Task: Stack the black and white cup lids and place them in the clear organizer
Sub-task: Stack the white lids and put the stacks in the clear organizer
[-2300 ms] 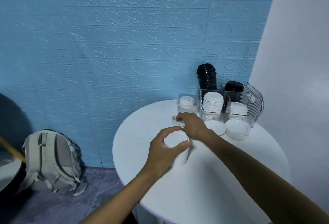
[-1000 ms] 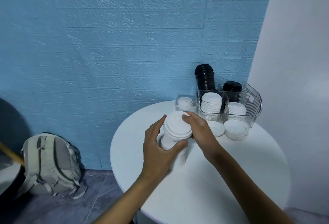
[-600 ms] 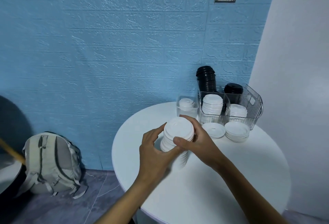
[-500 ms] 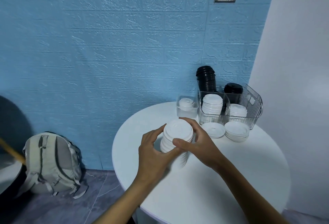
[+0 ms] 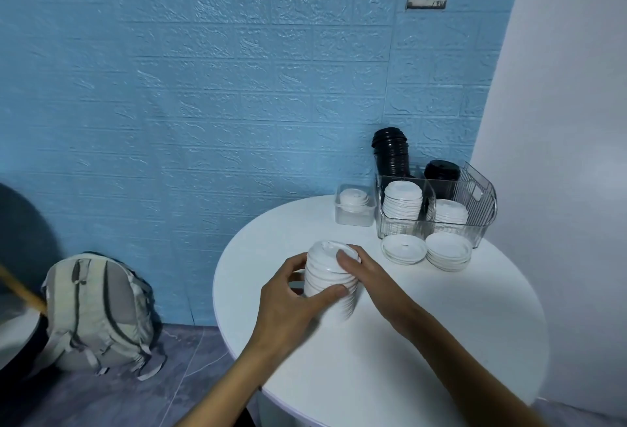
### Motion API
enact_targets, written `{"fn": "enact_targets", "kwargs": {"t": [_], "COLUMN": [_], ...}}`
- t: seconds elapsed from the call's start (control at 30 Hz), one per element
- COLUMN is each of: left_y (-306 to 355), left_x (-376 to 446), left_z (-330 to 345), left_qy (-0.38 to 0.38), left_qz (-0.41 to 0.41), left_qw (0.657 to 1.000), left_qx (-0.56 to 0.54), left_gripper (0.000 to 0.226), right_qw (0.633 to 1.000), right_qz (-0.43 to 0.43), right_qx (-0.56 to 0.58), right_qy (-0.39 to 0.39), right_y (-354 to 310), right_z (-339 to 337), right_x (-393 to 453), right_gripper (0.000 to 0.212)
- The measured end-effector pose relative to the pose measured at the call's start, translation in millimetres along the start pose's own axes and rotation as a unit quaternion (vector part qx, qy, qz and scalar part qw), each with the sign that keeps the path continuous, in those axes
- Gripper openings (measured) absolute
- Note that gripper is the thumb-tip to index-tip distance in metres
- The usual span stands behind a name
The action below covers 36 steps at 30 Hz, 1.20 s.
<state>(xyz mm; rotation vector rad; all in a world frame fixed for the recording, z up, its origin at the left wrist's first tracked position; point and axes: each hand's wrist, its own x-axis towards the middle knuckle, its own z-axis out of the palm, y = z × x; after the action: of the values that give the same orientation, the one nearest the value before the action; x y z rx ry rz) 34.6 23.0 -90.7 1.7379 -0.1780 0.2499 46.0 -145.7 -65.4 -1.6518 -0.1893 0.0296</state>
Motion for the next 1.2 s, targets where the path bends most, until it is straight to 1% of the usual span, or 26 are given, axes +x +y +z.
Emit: {"fn": "enact_targets", "kwargs": {"t": [0.1, 0.17, 0.2, 0.27, 0.33, 0.4, 0.47, 0.53, 0.6, 0.63, 0.73, 0.8, 0.9, 1.07, 1.2], "left_y": [-1.4, -0.5, 1.7, 9.4, 18.6, 22.6, 19.5, 18.0, 21.3, 24.1, 24.5, 22.5, 20.7, 23.4, 21.2], "left_x": [0.8, -0.4, -0.6, 0.5, 3.6, 8.3, 8.5, 7.8, 7.2, 7.0, 7.8, 6.5, 5.5, 7.2, 10.8], "left_z": [-0.8, -1.0, -0.6, 2.6, 8.2, 18.0, 27.9, 36.0, 42.1, 45.1, 53.0, 55.9, 57.7, 58.8, 59.1], "left_qy": [-0.020, -0.047, -0.060, -0.070, -0.063, -0.058, -0.031, 0.032, 0.084, 0.106, 0.158, 0.166, 0.169, 0.181, 0.185], "left_qz": [-0.023, -0.039, -0.047, -0.075, -0.117, -0.123, -0.110, -0.098, -0.090, -0.088, -0.076, -0.063, -0.052, -0.064, -0.073], "left_qw": [0.999, 0.997, 0.994, 0.977, 0.953, 0.956, 0.963, 0.962, 0.958, 0.956, 0.953, 0.954, 0.956, 0.955, 0.957], "left_qx": [-0.025, -0.049, -0.077, -0.185, -0.271, -0.261, -0.244, -0.254, -0.259, -0.260, -0.248, -0.240, -0.235, -0.226, -0.212], "left_gripper": [0.068, 0.071, 0.072, 0.069, 0.059, 0.041, 0.029, 0.019, 0.020, 0.020, 0.021, 0.022, 0.020, 0.017, 0.017], "right_qw": [1.000, 1.000, 1.000, 1.000, 0.999, 0.998, 0.996, 0.985, 0.959, 0.955, 0.961, 0.964, 0.968, 0.964, 0.961], "right_qz": [0.021, 0.020, 0.015, -0.001, -0.011, -0.020, -0.016, -0.010, 0.001, -0.003, -0.042, -0.066, -0.081, -0.087, -0.086], "right_qx": [0.014, 0.017, 0.020, 0.028, 0.038, 0.058, 0.089, 0.169, 0.276, 0.284, 0.220, 0.180, 0.142, 0.148, 0.163], "right_qy": [0.000, 0.004, 0.005, 0.000, -0.003, -0.006, 0.008, 0.032, 0.066, 0.090, 0.161, 0.182, 0.192, 0.204, 0.205], "right_y": [2.8, 5.4, 6.6, 6.9, 6.2, 5.9, 7.9, 8.6, 10.0, 10.4, 10.9, 12.0, 16.9, 15.8, 19.5], "right_z": [3.0, 5.1, 5.7, 7.3, 10.8, 12.2, 14.4, 20.2, 30.7, 35.4, 43.7, 45.3, 46.0, 46.5, 46.8], "right_x": [-1.1, -1.8, -2.0, -2.6, -1.1, -1.9, -0.2, 2.9, 6.8, 7.3, 5.8, 5.2, 6.8, 7.9, 12.7], "right_gripper": [0.025, 0.024, 0.022, 0.021, 0.037, 0.050, 0.051, 0.043, 0.028, 0.025, 0.025, 0.026, 0.029, 0.034, 0.033]}}
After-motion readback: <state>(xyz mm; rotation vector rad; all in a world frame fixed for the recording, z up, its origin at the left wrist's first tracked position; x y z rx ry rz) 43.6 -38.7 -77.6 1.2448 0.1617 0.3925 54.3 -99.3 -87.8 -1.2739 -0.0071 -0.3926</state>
